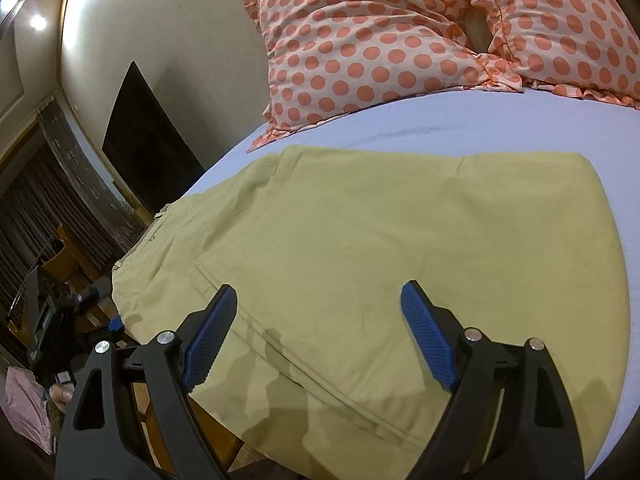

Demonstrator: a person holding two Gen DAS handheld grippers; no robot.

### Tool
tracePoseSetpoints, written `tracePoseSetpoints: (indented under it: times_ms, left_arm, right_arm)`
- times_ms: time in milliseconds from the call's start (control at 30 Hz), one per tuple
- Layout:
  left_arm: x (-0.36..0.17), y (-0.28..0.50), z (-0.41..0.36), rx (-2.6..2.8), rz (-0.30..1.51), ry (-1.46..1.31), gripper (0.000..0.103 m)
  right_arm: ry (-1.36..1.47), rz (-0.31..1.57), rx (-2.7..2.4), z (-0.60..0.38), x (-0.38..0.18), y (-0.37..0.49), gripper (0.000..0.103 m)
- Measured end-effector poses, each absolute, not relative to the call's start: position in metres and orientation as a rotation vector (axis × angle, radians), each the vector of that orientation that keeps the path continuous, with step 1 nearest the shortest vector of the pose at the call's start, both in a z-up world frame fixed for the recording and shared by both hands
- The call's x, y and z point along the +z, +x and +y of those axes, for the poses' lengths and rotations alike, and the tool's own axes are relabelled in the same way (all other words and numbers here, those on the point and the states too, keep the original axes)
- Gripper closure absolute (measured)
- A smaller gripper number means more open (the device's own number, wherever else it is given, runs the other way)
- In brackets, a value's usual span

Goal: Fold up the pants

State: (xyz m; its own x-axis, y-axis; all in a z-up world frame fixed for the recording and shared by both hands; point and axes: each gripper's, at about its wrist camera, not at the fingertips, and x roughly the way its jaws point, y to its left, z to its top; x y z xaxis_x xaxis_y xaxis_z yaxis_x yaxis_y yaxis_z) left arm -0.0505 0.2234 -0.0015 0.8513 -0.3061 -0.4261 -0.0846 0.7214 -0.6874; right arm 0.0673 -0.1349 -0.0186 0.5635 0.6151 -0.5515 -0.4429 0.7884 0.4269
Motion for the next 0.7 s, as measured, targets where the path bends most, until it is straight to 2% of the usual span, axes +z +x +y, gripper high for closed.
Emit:
tracePoseSetpoints:
  times_ms: [200,300,333,367,433,567,700]
  left_arm:
    - [-0.001,-0.027,0.272,-0.004,0.53,-0.894,0.016]
    - [-0.003,-0.018,0.308,0.051,0.519,-1.022,0.027]
    - [-0.004,-0.015,0.317,0.077,0.523,-1.036,0.039]
    - [-0.004,-0.012,0.322,0.104,0.539,-1.035,0.064]
    - [-0.002,-0.004,0.328,0.161,0.598,-1.0,0.089]
    - [0.037,0.017,0.305,0.225,0.653,-0.743,0.092]
    - [0.108,0.045,0.229,0.187,0.596,-0.36,0.093]
  right_arm:
    - [0.265,0.731,0.636,-0.136,-0.02,0.068,0.017]
    - [0.271,0.722,0.642,-0.137,-0.021,0.067,0.017]
    - [0.274,0.719,0.645,-0.138,-0.021,0.067,0.017]
    - [0.278,0.716,0.648,-0.139,-0.022,0.067,0.017]
    - [0.285,0.712,0.649,-0.141,-0.021,0.067,0.017]
    - [0.312,0.698,0.637,-0.155,-0.018,0.068,0.017]
    - [0.367,0.657,0.581,-0.187,-0.01,0.066,0.016]
